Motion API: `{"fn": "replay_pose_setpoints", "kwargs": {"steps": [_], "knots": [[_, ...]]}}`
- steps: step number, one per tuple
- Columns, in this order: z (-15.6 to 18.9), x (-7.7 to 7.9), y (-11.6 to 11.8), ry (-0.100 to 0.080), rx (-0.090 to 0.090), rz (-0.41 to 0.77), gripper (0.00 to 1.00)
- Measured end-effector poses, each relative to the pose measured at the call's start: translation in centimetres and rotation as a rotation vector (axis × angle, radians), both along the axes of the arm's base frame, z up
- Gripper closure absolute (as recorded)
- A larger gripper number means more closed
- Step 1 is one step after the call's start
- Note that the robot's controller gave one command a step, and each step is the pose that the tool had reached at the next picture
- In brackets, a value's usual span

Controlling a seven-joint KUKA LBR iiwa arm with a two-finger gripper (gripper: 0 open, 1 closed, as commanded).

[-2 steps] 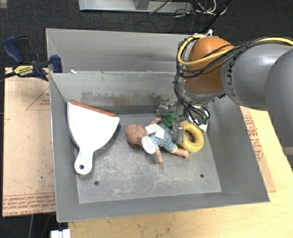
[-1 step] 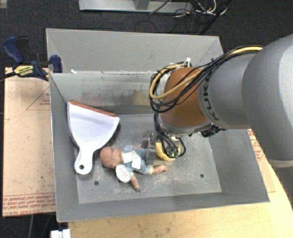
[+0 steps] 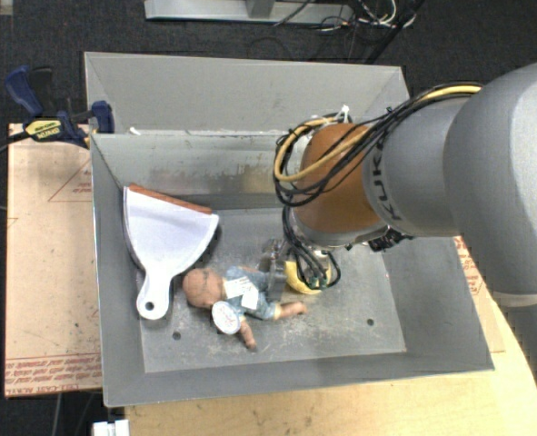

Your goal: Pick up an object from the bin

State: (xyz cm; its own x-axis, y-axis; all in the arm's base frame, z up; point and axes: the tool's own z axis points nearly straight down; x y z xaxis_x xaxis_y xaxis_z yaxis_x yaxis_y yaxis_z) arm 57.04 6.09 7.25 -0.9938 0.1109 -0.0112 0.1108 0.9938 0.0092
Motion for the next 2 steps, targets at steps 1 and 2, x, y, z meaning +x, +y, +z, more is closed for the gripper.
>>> {"fn": "replay_pose_setpoints", "kwargs": {"steps": [1, 2], "knots": [[0.15, -0.01, 0.00, 0.000, 0.000, 0.000, 1.00], [0.57, -0.03, -0.02, 0.000, 0.000, 0.000, 1.00]]}}
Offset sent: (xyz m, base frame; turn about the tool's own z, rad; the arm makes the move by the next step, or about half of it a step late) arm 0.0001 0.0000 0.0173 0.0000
